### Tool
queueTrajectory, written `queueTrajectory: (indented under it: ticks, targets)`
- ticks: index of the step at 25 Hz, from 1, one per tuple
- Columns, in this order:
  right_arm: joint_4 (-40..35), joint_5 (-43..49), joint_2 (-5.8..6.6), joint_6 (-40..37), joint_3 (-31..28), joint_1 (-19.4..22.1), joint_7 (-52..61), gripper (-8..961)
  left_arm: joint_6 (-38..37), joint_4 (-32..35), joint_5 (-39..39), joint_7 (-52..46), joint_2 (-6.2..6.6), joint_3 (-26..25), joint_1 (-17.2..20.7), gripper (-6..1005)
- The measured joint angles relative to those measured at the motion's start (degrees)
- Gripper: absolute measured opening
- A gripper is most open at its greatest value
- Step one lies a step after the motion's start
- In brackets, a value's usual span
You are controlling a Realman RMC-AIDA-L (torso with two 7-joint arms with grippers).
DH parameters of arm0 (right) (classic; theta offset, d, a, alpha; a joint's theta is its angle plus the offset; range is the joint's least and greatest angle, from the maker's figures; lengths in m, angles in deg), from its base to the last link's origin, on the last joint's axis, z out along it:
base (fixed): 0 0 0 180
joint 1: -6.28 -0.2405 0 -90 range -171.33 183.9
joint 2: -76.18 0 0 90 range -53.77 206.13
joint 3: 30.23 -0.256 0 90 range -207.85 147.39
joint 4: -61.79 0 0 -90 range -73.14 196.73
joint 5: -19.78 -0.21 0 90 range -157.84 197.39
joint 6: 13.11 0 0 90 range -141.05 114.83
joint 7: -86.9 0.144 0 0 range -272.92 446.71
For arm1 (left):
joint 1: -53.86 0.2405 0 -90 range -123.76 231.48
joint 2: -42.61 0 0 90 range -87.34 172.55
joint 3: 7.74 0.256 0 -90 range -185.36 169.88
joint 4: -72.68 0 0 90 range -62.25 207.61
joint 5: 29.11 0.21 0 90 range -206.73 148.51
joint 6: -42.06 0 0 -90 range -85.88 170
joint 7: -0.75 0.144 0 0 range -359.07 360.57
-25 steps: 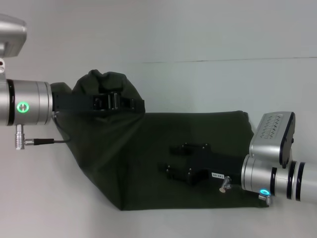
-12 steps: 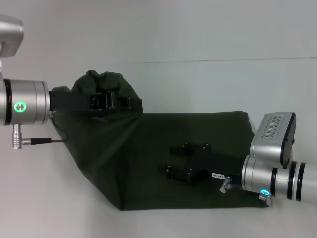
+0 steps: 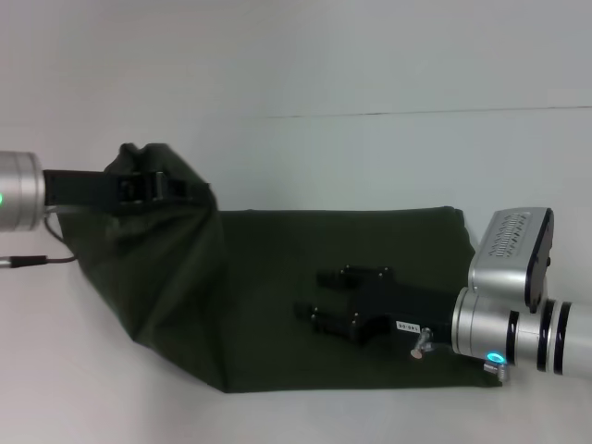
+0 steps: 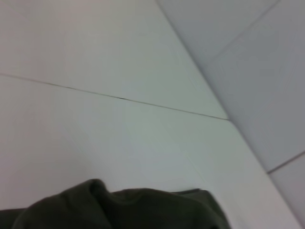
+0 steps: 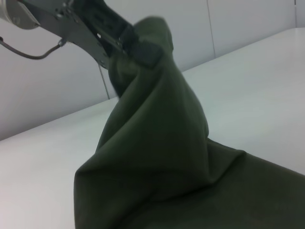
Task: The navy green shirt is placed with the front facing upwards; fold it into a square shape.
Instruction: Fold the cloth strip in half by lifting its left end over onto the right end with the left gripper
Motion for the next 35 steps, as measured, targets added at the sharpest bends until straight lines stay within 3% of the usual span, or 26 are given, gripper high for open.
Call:
queueTrajectory:
  ticks: [9,17,23,30,35]
  targets:
    - [0.0,0.0,0.00,0.1,0.0,-0.2,0.2,645,0.6,0.7,3.6,-0.2,0.22,-1.3,-0.1,27]
    - [0.0,0.0,-0.07,0.6,0.0,-0.4,0.1,644,-2.4,6.1,-2.6,0.2,-3.12,0.0,-1.0,27]
    - [-0.8,-0.4,0.24,0.0,-0.2,2.0,0.3,645,2.4,4.7,-7.6,-0.6,-3.63,8.8,-1.8,28]
    - [-9.7,-4.9,0.74,-8.3,-1.0,11.2,0.9,646,10.2,2.3,-12.7,-0.9,-3.73,16.9,-1.8,28]
    - [-13.9,-6.8,0.86,-9.6,-1.3,15.0,2.8,646,15.0,1.6,-17.1,-0.9,-3.76,22.0,-1.9,28]
